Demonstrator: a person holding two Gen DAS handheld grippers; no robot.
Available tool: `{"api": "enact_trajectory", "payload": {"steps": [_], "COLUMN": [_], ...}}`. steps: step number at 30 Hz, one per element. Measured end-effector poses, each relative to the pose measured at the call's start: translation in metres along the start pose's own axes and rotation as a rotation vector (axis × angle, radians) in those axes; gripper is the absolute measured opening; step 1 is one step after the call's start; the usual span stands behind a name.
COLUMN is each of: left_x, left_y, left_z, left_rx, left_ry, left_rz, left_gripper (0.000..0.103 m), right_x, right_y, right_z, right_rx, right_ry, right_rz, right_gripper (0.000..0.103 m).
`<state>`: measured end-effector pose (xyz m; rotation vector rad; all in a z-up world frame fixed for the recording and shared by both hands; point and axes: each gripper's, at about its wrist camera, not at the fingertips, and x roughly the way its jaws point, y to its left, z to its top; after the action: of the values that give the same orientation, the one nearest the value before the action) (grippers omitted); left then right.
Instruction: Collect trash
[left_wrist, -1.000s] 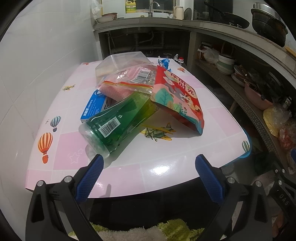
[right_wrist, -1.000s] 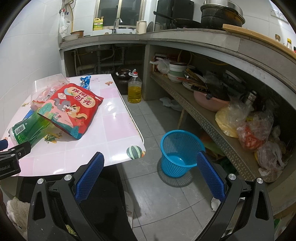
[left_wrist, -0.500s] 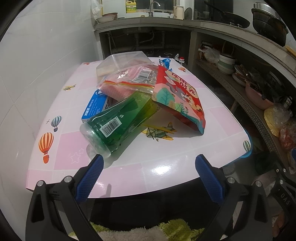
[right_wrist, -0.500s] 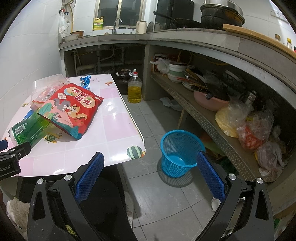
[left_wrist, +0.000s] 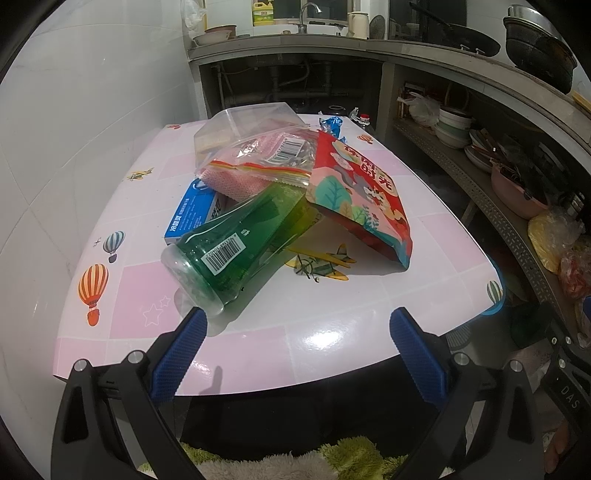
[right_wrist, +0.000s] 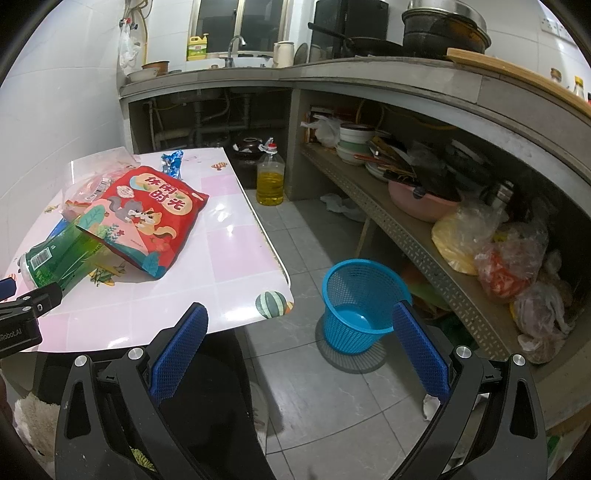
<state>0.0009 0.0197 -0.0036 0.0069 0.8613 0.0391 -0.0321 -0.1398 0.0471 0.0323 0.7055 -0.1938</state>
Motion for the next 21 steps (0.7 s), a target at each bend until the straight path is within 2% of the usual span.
{"api": "enact_trajectory", "payload": {"steps": [12,21], "left_x": [0.0,0.005], "left_y": [0.0,0.018], "left_z": [0.0,0.007], "left_rx": [0.0,-0.003], "left_ry": [-0.002,-0.013], "left_rz": [-0.002,-0.019], "left_gripper": [0.097,0.097], "right_x": [0.0,0.001], "right_y": [-0.001,0.009], "right_z": [0.0,0.002], "right_rx": [0.002,-0.007], "right_ry": [-0.001,-0.024], "right_rz": [-0.002,0.006], "right_gripper": [0.095,0.095]}}
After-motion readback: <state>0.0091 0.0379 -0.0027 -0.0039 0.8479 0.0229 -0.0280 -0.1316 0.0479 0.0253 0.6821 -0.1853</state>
